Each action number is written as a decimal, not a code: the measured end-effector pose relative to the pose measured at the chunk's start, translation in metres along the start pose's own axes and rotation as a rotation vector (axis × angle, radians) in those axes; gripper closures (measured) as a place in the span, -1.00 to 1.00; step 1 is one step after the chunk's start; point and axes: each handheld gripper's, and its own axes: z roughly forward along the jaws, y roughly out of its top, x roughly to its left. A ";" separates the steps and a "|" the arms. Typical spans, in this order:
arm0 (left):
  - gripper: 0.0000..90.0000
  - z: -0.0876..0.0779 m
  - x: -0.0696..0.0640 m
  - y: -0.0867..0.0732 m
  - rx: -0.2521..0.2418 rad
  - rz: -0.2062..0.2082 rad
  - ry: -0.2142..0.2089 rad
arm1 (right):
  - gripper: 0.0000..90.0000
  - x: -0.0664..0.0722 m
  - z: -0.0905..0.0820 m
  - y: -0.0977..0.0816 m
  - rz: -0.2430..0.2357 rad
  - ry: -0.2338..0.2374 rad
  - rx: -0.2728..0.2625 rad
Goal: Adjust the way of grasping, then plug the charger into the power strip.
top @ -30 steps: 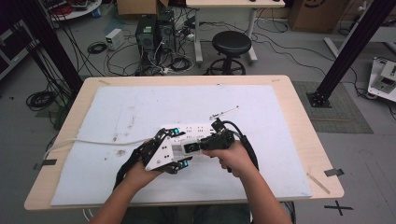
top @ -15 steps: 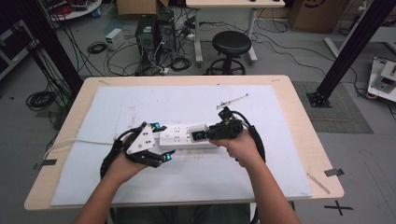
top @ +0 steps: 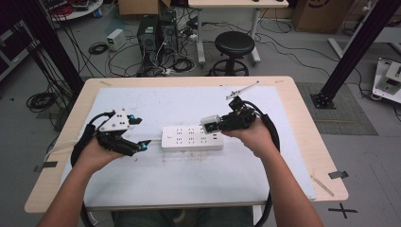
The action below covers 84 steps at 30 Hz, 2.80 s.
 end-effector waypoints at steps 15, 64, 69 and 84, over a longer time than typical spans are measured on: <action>-0.55 -0.012 0.036 0.004 0.094 -0.072 -0.034 | 0.40 -0.007 -0.005 0.006 -0.015 -0.026 0.014; -0.55 -0.018 0.022 -0.040 0.109 -0.094 -0.010 | 0.40 -0.037 0.112 0.075 -0.548 -0.197 0.818; -0.55 -0.017 0.022 -0.039 0.109 -0.091 -0.011 | 0.40 -0.040 0.114 0.072 -0.548 -0.222 0.855; -0.55 -0.013 0.020 -0.037 0.113 -0.085 -0.014 | 0.41 -0.033 0.124 0.068 -0.628 -0.237 0.898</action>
